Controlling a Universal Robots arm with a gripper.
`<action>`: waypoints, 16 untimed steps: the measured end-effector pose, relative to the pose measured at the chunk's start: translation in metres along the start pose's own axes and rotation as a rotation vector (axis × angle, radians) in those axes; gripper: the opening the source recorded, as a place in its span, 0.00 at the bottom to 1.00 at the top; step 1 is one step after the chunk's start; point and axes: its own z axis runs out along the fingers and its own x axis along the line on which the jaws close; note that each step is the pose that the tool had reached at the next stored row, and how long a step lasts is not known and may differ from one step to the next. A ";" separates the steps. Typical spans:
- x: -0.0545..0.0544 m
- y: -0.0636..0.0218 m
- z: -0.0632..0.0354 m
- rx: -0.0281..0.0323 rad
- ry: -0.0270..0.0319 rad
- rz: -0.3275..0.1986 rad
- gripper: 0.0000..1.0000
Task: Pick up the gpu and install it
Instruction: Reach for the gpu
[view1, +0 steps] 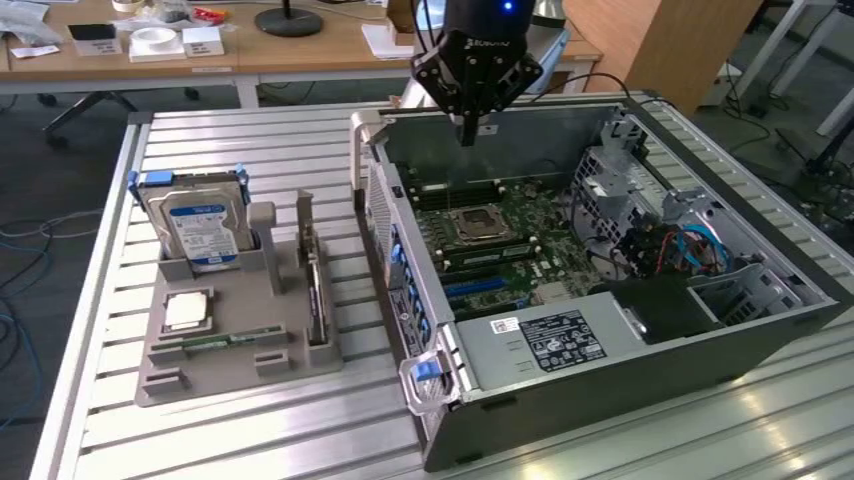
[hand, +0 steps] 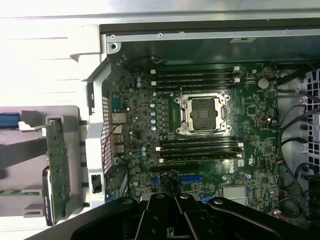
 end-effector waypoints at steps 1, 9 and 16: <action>0.000 0.0000 0.0000 0.0000 0.0000 0.000 0.11; 0.002 -0.0001 -0.0001 0.0000 0.0001 0.000 0.11; 0.004 -0.0003 -0.0001 0.0000 0.0001 0.000 0.11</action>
